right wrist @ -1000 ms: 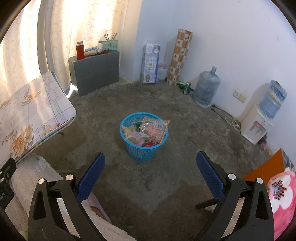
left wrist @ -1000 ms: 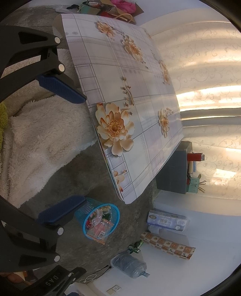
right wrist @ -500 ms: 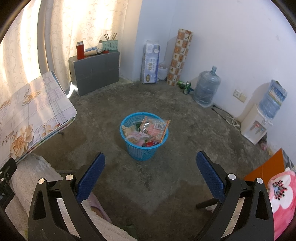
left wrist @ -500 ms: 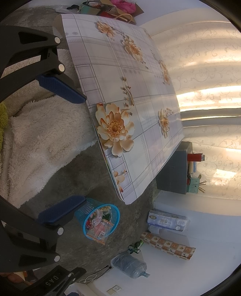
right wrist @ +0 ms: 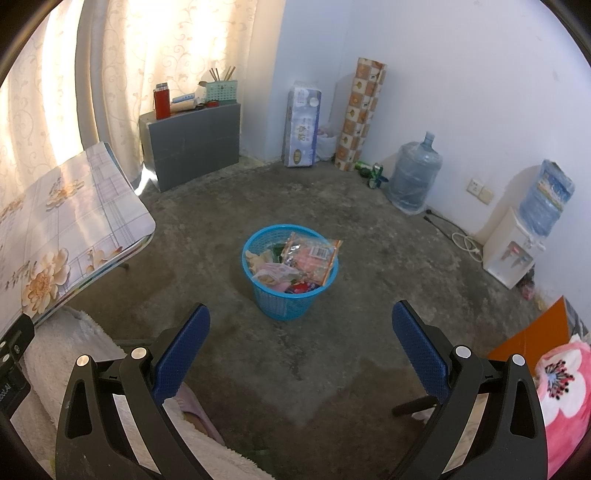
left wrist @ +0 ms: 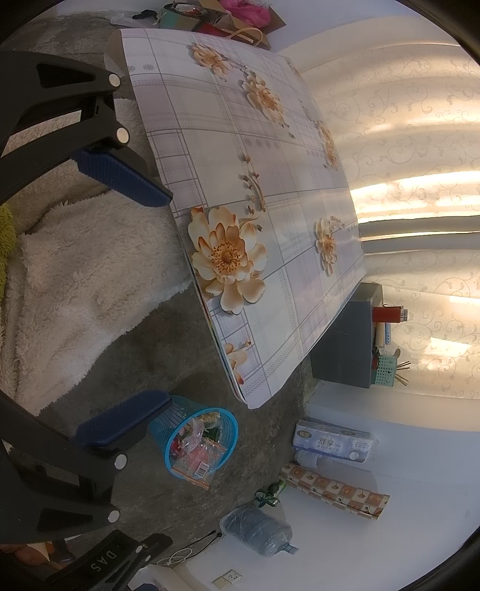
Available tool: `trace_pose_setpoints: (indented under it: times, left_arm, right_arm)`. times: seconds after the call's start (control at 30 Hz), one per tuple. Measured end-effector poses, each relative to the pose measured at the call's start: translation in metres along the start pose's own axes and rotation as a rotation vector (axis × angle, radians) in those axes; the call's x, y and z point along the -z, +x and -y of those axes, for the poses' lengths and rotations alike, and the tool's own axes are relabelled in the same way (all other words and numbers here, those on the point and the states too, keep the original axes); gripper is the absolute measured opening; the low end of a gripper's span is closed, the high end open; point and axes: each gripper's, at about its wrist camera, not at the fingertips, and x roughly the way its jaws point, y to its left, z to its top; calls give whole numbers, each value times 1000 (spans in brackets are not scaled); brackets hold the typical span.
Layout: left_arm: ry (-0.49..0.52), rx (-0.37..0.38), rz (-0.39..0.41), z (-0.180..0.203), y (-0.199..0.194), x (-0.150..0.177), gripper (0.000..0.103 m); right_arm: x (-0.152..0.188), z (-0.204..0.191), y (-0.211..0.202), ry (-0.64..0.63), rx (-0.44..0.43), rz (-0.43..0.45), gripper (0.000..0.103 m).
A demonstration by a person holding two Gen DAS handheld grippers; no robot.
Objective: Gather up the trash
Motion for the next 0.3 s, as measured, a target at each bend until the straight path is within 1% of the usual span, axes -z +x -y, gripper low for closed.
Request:
trace_pose_setpoints:
  times: [0.3]
  left_arm:
    - [0, 1, -1, 0, 0, 0, 97]
  right_arm:
    - [1, -3, -1, 2, 4, -1, 95]
